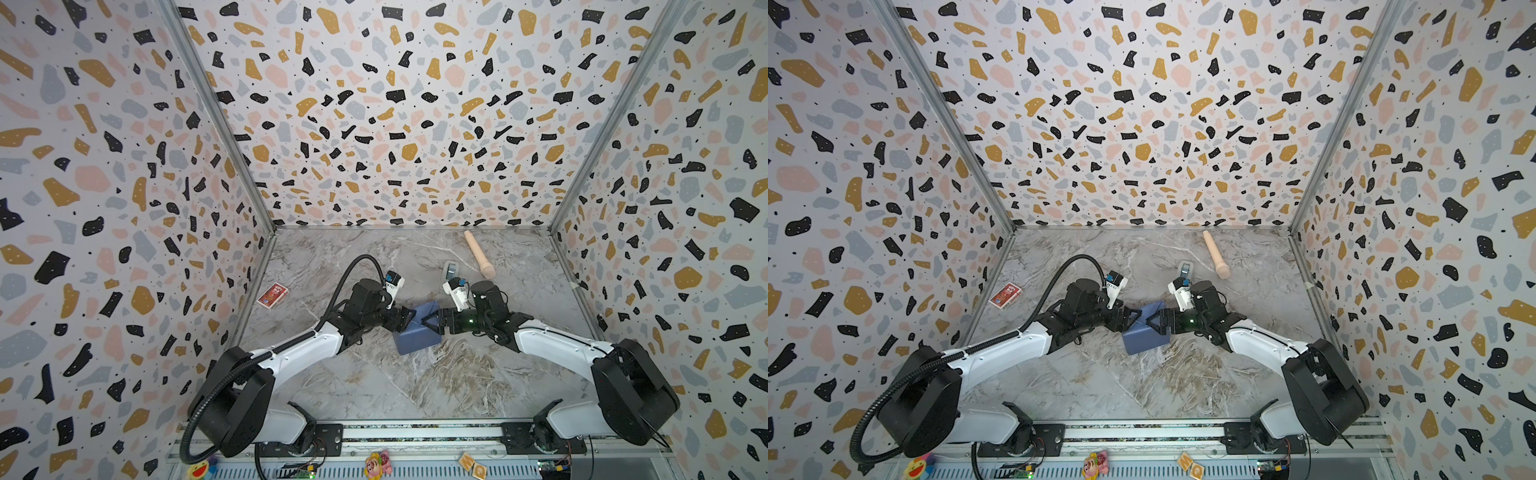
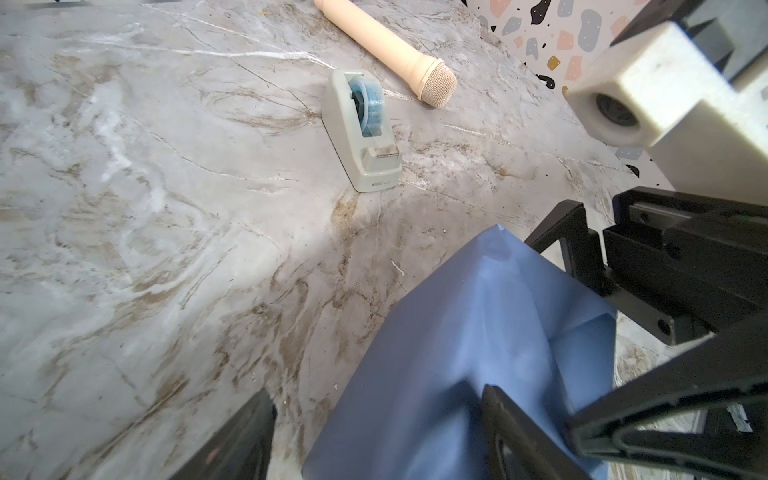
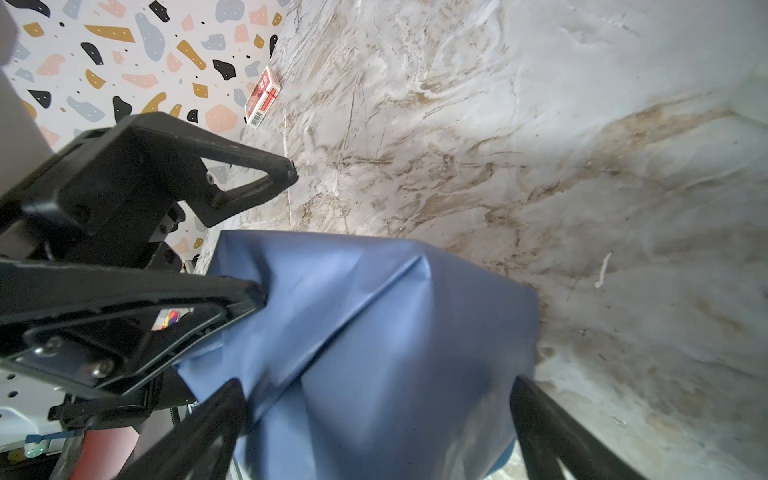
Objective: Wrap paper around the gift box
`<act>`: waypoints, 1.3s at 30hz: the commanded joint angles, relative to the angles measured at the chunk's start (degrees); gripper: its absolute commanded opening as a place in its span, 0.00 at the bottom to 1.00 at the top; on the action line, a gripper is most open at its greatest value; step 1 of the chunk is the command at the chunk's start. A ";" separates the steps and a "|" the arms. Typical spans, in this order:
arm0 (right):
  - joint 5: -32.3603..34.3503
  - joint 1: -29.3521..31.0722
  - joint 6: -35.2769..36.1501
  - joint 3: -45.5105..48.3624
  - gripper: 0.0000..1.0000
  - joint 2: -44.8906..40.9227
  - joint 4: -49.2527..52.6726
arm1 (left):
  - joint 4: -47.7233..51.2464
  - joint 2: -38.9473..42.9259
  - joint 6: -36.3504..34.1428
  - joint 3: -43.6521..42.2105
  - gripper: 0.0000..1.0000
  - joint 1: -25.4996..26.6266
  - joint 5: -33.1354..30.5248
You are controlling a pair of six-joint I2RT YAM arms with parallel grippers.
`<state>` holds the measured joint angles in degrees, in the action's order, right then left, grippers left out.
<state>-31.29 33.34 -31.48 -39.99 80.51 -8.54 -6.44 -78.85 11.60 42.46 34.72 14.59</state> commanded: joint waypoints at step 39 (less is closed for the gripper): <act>-8.16 -8.58 -1.64 -3.27 0.99 -5.58 0.58 | 12.50 -1.06 -0.48 -0.51 0.75 -0.18 -0.50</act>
<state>-36.93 26.96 -33.26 -40.16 77.65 -8.47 -4.23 -78.98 13.52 42.98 34.52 15.27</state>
